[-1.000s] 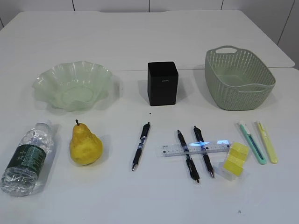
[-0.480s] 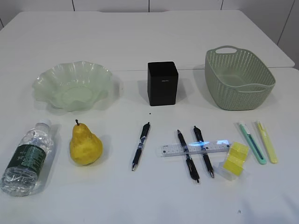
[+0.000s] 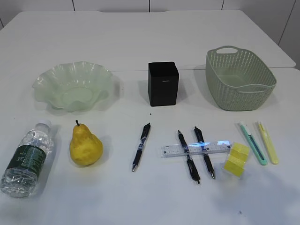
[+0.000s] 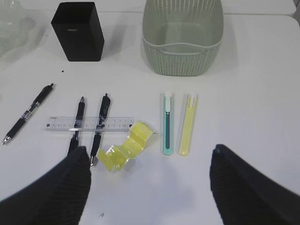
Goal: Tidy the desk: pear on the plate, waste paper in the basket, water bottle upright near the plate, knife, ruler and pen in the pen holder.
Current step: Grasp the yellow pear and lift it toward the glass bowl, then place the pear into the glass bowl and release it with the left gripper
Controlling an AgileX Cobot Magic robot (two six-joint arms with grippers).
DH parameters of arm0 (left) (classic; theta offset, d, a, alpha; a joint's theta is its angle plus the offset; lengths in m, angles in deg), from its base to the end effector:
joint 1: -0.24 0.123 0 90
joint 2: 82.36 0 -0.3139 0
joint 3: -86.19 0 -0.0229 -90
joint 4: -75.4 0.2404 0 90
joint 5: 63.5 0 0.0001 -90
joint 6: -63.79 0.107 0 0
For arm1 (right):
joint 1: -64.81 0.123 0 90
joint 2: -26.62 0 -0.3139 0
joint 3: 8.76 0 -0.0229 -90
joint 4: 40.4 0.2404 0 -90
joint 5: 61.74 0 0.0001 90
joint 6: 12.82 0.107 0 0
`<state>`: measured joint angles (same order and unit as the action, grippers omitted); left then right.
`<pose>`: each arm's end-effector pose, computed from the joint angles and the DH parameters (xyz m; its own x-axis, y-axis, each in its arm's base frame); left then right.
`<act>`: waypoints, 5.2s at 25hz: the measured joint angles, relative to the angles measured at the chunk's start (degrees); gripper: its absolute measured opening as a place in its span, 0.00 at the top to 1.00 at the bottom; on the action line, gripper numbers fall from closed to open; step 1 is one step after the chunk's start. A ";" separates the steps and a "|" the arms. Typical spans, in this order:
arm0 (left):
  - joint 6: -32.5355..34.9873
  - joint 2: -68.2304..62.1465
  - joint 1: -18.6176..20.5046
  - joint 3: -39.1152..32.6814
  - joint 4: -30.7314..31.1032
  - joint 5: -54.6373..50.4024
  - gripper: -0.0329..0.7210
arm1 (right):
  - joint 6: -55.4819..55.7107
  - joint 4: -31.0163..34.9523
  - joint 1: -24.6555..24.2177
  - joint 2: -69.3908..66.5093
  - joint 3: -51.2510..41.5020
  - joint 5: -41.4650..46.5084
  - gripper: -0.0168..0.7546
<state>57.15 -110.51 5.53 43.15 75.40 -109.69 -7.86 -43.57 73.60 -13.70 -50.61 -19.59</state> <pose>0.0382 0.0035 0.3210 -0.4442 -0.1573 -0.8820 -0.1445 0.9842 -0.1027 0.0836 0.0089 0.3212 -0.5616 -0.0408 -0.8264 -0.0969 0.9951 0.0167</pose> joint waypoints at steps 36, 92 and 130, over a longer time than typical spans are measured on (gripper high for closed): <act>7.28 -79.73 -20.96 45.96 -12.76 -14.00 0.26 | -1.54 2.72 0.00 -27.87 13.48 9.59 0.22; 7.72 -93.74 -26.51 47.68 -10.92 -12.56 0.59 | -2.42 2.72 0.00 -28.06 13.48 9.62 0.22; 5.34 -108.73 -16.04 77.75 1.14 -5.14 0.59 | -2.42 2.72 0.00 -28.06 13.48 11.39 0.22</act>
<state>62.49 -219.24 -10.51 120.90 76.54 -114.83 -10.28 -40.84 73.60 -41.75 -37.13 -8.20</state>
